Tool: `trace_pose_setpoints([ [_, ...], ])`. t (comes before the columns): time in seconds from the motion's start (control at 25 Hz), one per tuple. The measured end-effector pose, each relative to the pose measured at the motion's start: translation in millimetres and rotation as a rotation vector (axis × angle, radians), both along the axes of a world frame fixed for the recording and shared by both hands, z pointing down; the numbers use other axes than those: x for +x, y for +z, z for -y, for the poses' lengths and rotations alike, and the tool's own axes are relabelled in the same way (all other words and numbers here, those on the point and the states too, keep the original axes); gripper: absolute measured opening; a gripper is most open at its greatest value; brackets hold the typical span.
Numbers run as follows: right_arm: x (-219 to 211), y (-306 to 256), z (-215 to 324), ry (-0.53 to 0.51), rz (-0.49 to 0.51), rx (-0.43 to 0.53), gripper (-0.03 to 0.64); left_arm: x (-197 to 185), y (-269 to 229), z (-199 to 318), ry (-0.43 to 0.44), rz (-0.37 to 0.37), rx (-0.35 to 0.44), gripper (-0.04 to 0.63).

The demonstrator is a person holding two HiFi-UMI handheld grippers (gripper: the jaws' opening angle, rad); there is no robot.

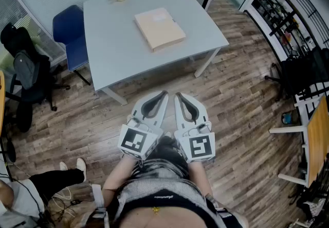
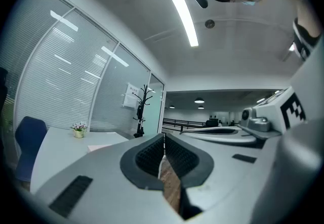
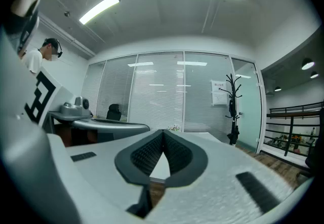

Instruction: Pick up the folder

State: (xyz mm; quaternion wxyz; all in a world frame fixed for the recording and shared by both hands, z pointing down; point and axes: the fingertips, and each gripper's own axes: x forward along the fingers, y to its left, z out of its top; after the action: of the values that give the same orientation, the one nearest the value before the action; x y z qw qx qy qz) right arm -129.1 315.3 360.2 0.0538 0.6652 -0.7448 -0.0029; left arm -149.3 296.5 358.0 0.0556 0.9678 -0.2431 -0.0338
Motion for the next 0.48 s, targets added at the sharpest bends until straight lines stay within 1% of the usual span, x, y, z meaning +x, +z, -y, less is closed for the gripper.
trace_pose_setpoints([
  [0.16,1.2,-0.7,-2.0,-0.005,0.004,-0.001,0.0,0.7,-1.9,-1.5,-0.006,-0.011,-0.002,0.011],
  [0.32,7.6,-2.2,-2.3,0.001,0.004,0.014,0.002,6.7,-0.7,-2.8,-0.004,0.009,-0.007,0.012],
  [0.36,10.5,-3.3,-2.1,0.003,-0.001,0.025,0.013,7.8,0.0,-2.9,-0.008,0.01,-0.011,0.012],
  [0.4,13.3,-4.0,-1.5,0.002,-0.004,0.033,0.055,8.4,-0.5,-1.8,-0.017,0.009,-0.019,0.014],
  [0.44,16.0,-4.0,-0.7,0.001,-0.001,0.035,0.081,9.0,-0.2,-0.2,-0.027,0.005,-0.026,0.014],
  [0.48,18.9,-3.3,0.1,-0.001,0.006,0.034,0.081,10.1,1.0,1.3,-0.034,0.001,-0.031,0.016],
])
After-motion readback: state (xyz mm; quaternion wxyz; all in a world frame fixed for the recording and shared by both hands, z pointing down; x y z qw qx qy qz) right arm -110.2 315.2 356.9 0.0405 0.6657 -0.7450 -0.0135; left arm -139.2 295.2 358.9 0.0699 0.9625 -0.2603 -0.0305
